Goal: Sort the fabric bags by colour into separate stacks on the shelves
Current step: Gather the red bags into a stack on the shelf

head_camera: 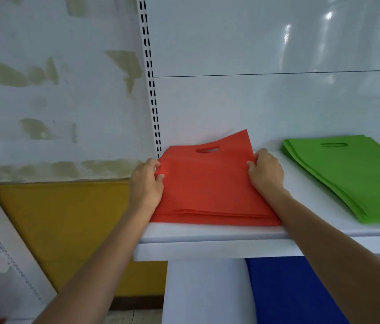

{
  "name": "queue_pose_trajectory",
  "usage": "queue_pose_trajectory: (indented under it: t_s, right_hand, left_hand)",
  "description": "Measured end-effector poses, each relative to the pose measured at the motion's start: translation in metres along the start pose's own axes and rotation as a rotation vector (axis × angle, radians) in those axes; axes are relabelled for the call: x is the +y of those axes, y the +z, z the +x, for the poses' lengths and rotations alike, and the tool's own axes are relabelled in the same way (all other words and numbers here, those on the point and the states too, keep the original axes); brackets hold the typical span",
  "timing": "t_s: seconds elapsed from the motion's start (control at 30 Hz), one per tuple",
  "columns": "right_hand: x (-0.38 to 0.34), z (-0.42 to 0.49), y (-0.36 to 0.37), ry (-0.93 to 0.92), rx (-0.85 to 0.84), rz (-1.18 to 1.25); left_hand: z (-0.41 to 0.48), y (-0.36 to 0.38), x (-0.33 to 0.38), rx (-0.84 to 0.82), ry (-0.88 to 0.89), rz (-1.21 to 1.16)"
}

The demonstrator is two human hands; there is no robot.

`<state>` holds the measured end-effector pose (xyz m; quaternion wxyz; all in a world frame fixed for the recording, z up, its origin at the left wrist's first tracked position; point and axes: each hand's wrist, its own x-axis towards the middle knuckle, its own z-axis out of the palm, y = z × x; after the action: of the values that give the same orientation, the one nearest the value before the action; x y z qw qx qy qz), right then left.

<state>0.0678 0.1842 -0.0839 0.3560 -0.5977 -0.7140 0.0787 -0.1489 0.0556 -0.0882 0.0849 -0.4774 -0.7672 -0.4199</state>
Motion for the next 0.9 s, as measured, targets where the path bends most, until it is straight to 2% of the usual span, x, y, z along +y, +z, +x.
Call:
queue_pose_trajectory:
  t_s: [0.1, 0.3, 0.5, 0.63, 0.8, 0.9]
  right_hand:
    - [0.0, -0.001, -0.001, -0.025, 0.069, 0.009]
    - [0.0, -0.001, -0.002, -0.161, 0.187, 0.081]
    - [0.002, 0.003, -0.003, -0.23, 0.259, 0.131]
    - [0.002, 0.005, -0.001, -0.233, 0.269, 0.162]
    - [-0.005, 0.001, -0.004, -0.288, 0.285, 0.251]
    - [-0.011, -0.003, -0.017, -0.249, 0.27, 0.318]
  left_hand:
    - [0.0, 0.0, -0.002, -0.011, -0.063, 0.015]
    - [0.002, 0.003, -0.002, -0.134, -0.116, 0.059]
    - [-0.007, -0.004, 0.008, 0.049, 0.075, 0.227]
    - [-0.005, -0.001, 0.004, 0.14, 0.12, 0.116]
    - [-0.006, -0.002, 0.003, 0.09, 0.077, 0.085]
    - [-0.006, -0.009, 0.007, 0.087, 0.082, 0.009]
